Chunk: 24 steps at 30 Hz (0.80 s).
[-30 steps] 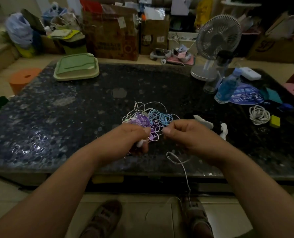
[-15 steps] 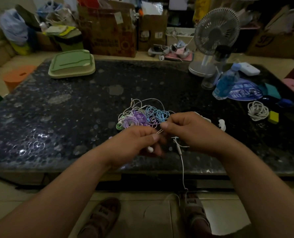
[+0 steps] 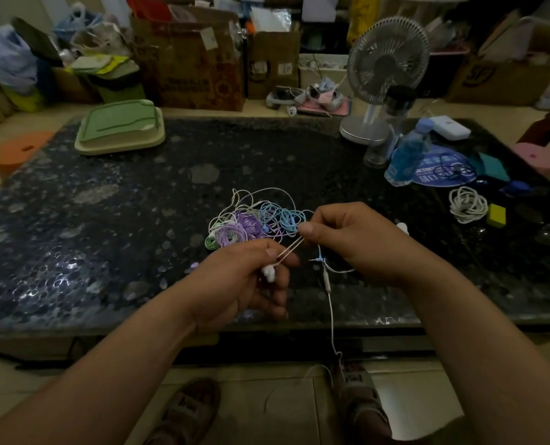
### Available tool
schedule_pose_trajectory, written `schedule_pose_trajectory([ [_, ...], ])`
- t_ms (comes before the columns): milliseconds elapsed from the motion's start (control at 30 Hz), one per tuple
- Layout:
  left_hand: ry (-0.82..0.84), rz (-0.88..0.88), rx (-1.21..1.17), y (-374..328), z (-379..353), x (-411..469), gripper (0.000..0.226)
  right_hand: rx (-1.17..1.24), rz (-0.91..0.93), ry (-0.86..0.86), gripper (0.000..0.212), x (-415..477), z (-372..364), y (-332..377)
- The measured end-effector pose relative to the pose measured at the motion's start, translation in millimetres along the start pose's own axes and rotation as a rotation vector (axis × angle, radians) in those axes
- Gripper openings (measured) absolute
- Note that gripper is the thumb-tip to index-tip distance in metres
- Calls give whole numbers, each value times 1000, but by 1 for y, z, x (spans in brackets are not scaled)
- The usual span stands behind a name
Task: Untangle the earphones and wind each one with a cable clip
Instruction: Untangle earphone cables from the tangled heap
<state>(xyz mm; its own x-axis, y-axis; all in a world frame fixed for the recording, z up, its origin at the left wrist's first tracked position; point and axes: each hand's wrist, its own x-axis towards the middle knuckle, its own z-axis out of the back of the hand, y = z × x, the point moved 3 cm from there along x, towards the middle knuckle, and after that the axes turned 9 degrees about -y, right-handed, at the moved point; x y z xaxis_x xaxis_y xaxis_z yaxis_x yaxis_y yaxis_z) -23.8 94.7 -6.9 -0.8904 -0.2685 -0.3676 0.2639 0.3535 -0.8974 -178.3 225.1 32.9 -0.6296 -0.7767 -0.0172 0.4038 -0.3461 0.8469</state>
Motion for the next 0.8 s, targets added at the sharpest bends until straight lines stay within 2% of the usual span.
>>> schedule_pose_trajectory([
  [500, 58, -28, 144, -1, -3, -4, 30, -16, 25, -32, 31, 4, -2, 0],
  [633, 116, 0, 52, -2, -4, -6, 30, 10, 41, -17, 28, 4, -6, 3],
  [800, 96, -74, -177, -8, -2, -4, 36, 145, -30, -8, 32, 7, -19, -6],
])
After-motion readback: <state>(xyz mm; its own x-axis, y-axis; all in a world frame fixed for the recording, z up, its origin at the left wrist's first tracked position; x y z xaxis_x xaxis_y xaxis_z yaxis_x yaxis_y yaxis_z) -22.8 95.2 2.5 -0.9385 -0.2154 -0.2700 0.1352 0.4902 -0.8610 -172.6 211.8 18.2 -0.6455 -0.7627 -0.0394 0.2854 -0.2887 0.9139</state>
